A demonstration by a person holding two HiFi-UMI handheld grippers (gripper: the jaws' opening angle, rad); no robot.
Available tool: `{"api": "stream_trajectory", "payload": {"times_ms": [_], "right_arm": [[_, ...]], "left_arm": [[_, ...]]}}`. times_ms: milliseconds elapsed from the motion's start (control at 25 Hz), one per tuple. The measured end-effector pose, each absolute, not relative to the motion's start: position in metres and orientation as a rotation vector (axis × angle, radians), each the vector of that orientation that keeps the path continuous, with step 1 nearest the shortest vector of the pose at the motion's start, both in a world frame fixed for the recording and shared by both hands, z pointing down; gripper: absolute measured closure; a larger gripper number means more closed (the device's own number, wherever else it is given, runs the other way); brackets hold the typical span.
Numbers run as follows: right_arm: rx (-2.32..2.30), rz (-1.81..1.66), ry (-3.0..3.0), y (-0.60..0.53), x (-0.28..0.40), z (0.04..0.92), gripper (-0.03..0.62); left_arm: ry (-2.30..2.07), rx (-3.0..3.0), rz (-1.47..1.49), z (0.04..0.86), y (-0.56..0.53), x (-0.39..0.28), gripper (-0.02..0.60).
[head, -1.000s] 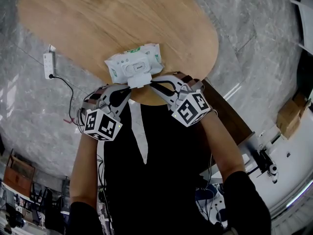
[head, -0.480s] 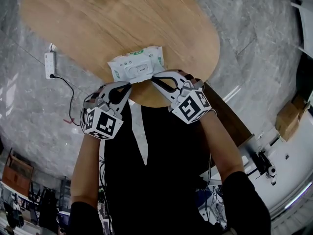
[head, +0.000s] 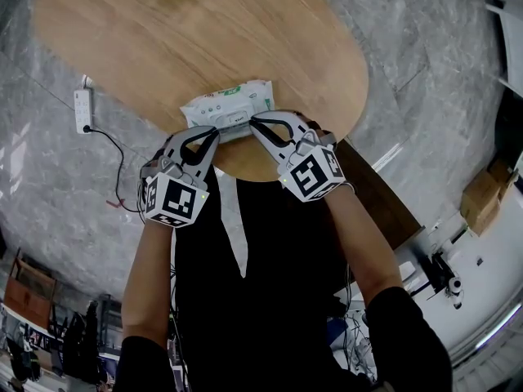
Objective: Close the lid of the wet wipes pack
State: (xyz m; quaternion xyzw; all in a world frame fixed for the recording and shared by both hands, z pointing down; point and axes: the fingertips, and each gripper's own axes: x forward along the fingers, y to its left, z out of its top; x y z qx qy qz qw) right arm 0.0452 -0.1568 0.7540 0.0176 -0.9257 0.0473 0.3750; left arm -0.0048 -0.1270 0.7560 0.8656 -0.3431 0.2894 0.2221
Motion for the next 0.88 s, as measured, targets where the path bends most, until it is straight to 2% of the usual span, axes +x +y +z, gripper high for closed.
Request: {"api": "stream_trajectory", "payload": {"times_ms": [880], "right_arm": [[0.191, 0.144, -2.366, -0.170, 0.042, 0.756, 0.563]], "left_arm": [[-1.039, 2.313, 0.852, 0.775, -0.142, -0.009, 0.552]]}}
